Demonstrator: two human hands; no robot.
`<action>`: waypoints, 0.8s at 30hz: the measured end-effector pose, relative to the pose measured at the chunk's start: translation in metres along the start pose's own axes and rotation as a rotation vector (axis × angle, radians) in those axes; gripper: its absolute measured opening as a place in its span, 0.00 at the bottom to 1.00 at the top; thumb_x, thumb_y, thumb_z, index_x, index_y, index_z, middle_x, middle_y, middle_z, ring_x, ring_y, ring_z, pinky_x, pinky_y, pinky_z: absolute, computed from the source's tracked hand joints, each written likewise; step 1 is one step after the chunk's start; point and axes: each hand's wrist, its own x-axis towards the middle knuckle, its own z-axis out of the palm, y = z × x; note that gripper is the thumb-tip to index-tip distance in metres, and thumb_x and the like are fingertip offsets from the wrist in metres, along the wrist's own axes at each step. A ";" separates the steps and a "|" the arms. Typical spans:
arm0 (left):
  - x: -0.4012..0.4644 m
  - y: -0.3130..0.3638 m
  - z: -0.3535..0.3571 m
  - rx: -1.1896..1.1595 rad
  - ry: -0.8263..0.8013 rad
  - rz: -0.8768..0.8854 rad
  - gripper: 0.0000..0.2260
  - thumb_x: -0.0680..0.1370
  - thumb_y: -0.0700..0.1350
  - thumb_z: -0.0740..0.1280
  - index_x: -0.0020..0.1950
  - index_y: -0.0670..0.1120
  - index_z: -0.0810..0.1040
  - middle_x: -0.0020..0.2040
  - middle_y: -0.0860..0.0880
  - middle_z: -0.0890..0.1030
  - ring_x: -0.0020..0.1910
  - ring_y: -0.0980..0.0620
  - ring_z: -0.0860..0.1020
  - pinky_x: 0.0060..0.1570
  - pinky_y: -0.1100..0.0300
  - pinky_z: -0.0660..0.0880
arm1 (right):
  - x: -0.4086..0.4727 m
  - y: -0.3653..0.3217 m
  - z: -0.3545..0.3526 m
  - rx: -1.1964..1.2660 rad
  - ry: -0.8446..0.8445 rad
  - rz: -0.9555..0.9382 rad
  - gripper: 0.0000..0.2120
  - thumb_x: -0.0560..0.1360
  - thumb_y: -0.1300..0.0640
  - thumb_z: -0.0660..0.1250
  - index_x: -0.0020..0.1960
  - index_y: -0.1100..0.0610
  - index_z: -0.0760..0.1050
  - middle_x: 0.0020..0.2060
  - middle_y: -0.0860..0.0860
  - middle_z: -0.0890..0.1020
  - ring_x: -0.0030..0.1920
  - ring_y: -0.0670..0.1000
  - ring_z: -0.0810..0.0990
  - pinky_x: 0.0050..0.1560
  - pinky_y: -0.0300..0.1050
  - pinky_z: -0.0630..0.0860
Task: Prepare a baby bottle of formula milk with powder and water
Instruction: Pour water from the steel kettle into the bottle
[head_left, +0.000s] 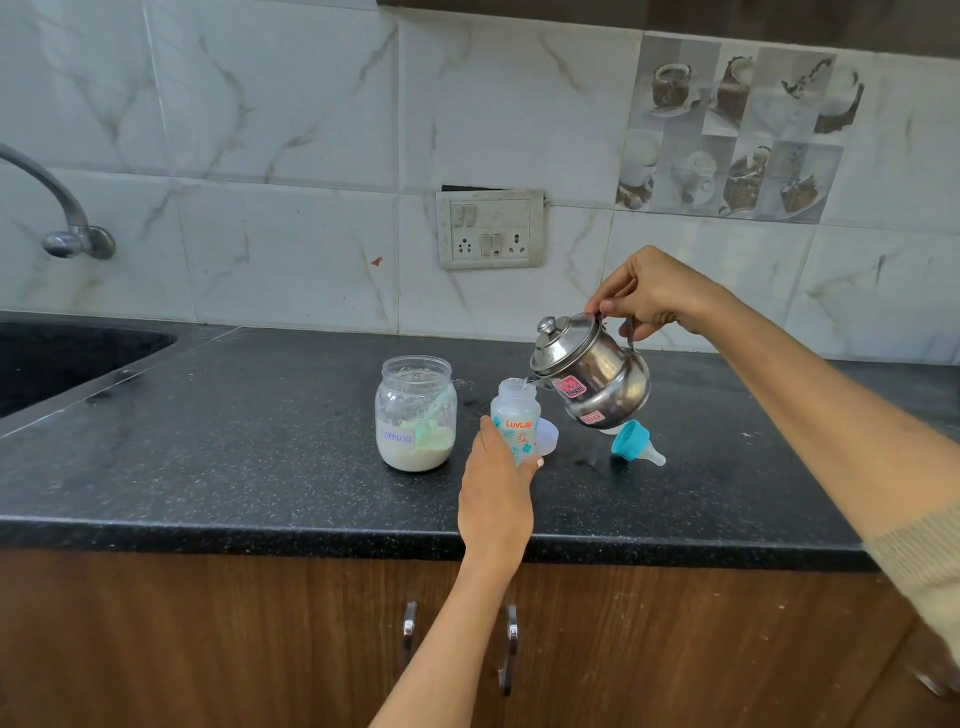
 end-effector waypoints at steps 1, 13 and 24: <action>0.000 0.000 0.000 -0.003 -0.001 0.001 0.28 0.77 0.47 0.67 0.74 0.48 0.59 0.69 0.51 0.70 0.67 0.51 0.69 0.61 0.56 0.70 | 0.000 0.000 0.000 -0.001 0.001 -0.001 0.08 0.76 0.64 0.66 0.51 0.58 0.82 0.45 0.54 0.82 0.38 0.51 0.80 0.51 0.51 0.81; 0.000 0.000 0.000 0.004 -0.004 0.001 0.29 0.77 0.47 0.67 0.74 0.48 0.59 0.69 0.50 0.70 0.68 0.51 0.69 0.62 0.56 0.70 | -0.001 -0.003 0.000 -0.017 -0.007 -0.012 0.08 0.76 0.63 0.66 0.51 0.58 0.82 0.44 0.53 0.82 0.43 0.53 0.82 0.51 0.52 0.81; 0.001 -0.001 0.001 0.003 -0.004 -0.002 0.29 0.76 0.48 0.67 0.74 0.48 0.59 0.69 0.50 0.70 0.68 0.51 0.69 0.62 0.55 0.70 | 0.000 -0.005 0.000 -0.034 -0.005 -0.019 0.07 0.76 0.63 0.66 0.50 0.57 0.82 0.44 0.53 0.82 0.44 0.54 0.82 0.52 0.53 0.81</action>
